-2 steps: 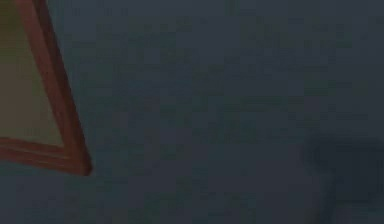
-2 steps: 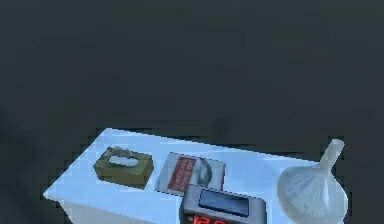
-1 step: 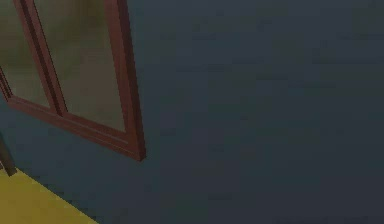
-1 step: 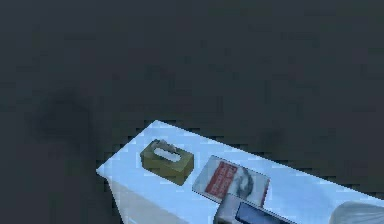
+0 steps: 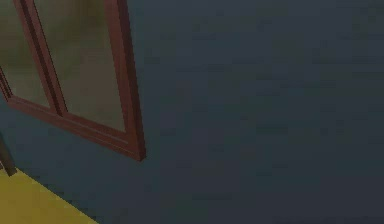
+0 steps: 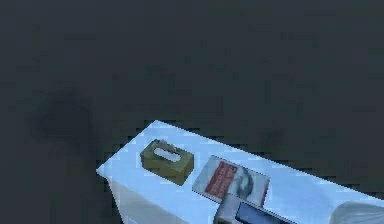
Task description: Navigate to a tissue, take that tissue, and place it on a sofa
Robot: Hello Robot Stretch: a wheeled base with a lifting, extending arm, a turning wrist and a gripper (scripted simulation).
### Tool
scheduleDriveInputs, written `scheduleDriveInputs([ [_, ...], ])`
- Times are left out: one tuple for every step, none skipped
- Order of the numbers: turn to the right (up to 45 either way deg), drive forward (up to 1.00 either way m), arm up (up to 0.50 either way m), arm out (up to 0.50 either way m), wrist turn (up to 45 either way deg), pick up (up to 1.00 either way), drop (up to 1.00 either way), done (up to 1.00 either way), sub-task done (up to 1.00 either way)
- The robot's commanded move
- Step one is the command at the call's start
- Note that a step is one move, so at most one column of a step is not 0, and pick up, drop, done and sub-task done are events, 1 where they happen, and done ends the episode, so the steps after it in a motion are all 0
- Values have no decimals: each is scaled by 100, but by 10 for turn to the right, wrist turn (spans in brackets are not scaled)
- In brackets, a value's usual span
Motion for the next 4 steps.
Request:
scheduleDriveInputs([
  [0, 0, 38, 0, 0, 0, 0, 0, 0],
  [0, 0, 0, 16, 0, 0, 0, 0, 0],
  [0, 0, 0, 0, 450, 0, 0, 0, 0],
  [0, 0, 0, 0, 450, 0, 0, 0, 0],
])
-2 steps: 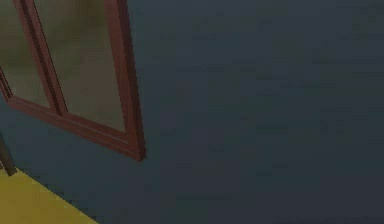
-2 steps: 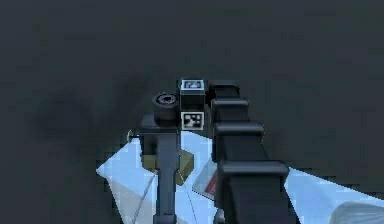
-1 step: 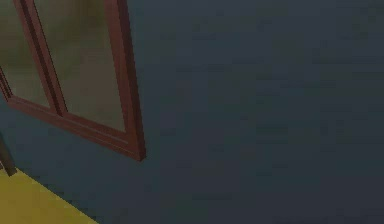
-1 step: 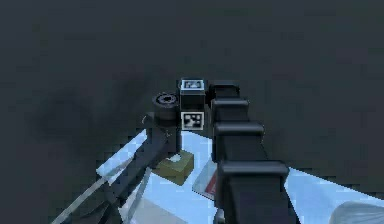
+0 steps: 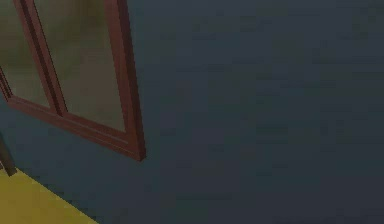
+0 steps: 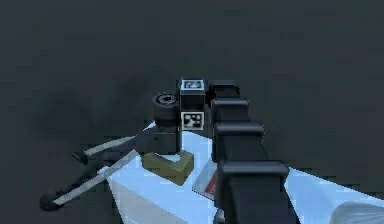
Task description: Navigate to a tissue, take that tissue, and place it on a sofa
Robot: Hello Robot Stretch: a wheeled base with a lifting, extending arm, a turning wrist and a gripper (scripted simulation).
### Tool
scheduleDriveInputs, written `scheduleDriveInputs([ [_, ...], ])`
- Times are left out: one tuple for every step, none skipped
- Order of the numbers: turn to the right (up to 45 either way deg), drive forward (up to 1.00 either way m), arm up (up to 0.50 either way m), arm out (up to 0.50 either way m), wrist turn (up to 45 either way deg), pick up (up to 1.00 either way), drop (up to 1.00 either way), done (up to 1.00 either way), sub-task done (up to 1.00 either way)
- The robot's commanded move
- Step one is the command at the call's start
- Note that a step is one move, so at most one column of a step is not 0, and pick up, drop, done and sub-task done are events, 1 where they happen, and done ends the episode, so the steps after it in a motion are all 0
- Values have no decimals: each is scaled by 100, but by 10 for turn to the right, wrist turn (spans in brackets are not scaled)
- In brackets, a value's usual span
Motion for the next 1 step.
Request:
scheduleDriveInputs([
  [0, 0, 0, 0, 450, 0, 0, 0, 0],
])
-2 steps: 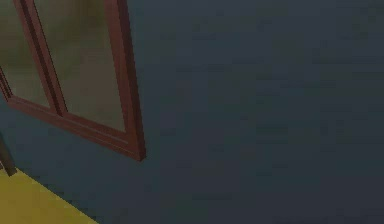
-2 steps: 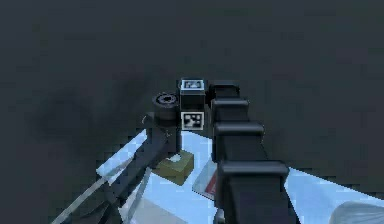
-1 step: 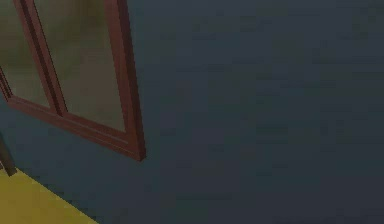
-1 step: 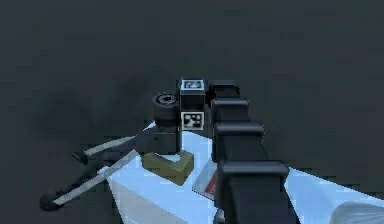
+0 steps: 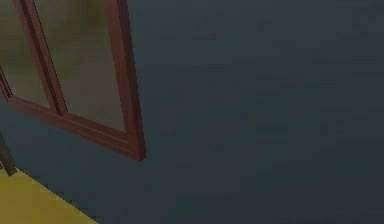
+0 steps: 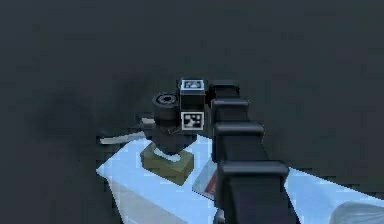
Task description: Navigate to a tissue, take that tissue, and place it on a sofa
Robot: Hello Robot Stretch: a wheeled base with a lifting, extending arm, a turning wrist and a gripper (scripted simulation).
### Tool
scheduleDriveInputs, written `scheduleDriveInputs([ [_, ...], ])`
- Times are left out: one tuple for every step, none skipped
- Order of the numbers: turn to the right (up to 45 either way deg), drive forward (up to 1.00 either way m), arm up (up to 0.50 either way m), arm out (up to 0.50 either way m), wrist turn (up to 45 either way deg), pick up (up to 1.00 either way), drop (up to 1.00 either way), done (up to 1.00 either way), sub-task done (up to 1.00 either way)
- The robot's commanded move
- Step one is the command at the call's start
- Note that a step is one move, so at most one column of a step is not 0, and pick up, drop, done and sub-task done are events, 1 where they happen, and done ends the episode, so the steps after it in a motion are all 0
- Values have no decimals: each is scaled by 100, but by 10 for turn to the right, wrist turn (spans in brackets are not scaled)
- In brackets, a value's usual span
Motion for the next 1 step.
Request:
scheduleDriveInputs([
  [0, 0, 0, 0, 450, 0, 0, 0, 0],
])
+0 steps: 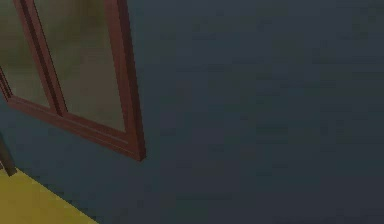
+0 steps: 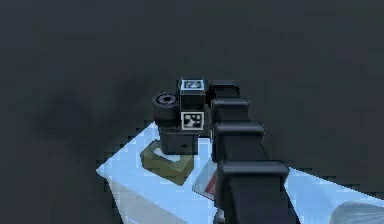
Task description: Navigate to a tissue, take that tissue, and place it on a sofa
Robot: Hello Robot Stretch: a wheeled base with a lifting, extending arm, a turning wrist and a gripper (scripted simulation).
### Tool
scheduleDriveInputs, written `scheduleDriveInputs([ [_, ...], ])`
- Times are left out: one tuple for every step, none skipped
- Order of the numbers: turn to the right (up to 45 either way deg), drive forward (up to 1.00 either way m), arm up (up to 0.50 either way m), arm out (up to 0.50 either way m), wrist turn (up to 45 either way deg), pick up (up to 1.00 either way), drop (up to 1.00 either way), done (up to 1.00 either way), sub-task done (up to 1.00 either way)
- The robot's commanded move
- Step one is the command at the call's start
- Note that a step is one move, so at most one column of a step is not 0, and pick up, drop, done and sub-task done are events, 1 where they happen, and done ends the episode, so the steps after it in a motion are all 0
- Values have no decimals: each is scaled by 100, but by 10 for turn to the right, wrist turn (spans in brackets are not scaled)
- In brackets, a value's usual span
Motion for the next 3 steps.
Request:
scheduleDriveInputs([
  [0, 0, -28, 0, 0, 0, 0, 0, 0],
  [0, 0, 0, 0, 0, 100, 0, 0, 0],
  [0, 0, 10, 0, 0, 0, 0, 0, 0],
])
